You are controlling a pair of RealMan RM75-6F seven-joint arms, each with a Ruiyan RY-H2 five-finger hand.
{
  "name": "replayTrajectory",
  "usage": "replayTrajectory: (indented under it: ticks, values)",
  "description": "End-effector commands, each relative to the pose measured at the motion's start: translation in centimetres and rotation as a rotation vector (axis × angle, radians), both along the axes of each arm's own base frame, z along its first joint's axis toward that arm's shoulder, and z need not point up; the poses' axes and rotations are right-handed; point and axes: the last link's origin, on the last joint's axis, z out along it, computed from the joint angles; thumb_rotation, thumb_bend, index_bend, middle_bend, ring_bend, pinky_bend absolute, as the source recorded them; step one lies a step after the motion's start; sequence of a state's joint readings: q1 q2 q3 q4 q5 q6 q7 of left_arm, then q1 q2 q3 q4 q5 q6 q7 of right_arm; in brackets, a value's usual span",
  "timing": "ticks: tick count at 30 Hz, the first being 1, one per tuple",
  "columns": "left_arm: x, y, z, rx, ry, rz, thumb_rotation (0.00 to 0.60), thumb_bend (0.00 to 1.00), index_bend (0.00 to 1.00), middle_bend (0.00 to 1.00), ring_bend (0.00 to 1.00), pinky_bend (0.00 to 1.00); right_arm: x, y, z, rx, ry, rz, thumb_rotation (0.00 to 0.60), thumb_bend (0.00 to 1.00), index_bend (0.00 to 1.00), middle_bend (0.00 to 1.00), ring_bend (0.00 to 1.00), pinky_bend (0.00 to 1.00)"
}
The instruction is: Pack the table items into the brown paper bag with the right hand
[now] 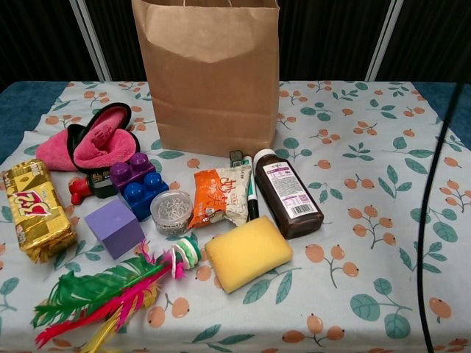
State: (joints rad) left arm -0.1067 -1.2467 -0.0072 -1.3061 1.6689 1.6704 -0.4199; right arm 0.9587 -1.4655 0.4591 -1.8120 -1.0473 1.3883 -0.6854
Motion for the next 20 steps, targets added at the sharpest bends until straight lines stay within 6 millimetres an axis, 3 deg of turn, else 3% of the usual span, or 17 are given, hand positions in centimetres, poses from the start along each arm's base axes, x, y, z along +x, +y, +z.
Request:
replayTrajectory:
  ticks: [1,6,10,13,16,20]
  values:
    - [0.1,0.1,-0.3,-0.012,0.016,-0.005,0.600,0.11,0.26,0.27,0.17,0.25,-6.3,6.1,5.9,-0.089,0.072,0.004,0.600,0.00,0.07,0.16,0.00,0.00]
    - [0.4,0.1,-0.7,-0.026,0.071,-0.032,0.600,0.11,0.26,0.27,0.17,0.25,-16.2,12.2,8.0,-0.105,0.256,-0.135,0.600,0.05,0.07,0.15,0.00,0.00]
    - [0.6,0.0,-1.0,-0.029,0.095,-0.032,0.600,0.11,0.26,0.27,0.17,0.25,-24.8,17.3,7.3,0.005,0.326,-0.349,0.600,0.04,0.07,0.11,0.00,0.00]
    - [0.6,-0.1,-1.1,-0.032,0.110,-0.028,0.600,0.11,0.26,0.27,0.17,0.25,-29.5,20.1,6.3,0.090,0.314,-0.494,0.600,0.01,0.07,0.08,0.00,0.00]
    - [0.5,-0.4,-1.2,-0.040,0.128,-0.027,0.600,0.11,0.26,0.27,0.17,0.25,-32.6,21.6,5.5,0.133,0.275,-0.576,0.600,0.01,0.07,0.07,0.00,0.00]
    - [0.3,-0.9,-1.4,-0.057,0.137,-0.016,0.600,0.11,0.26,0.27,0.17,0.25,-34.4,22.0,5.0,0.119,0.260,-0.599,0.600,0.01,0.07,0.07,0.00,0.00]
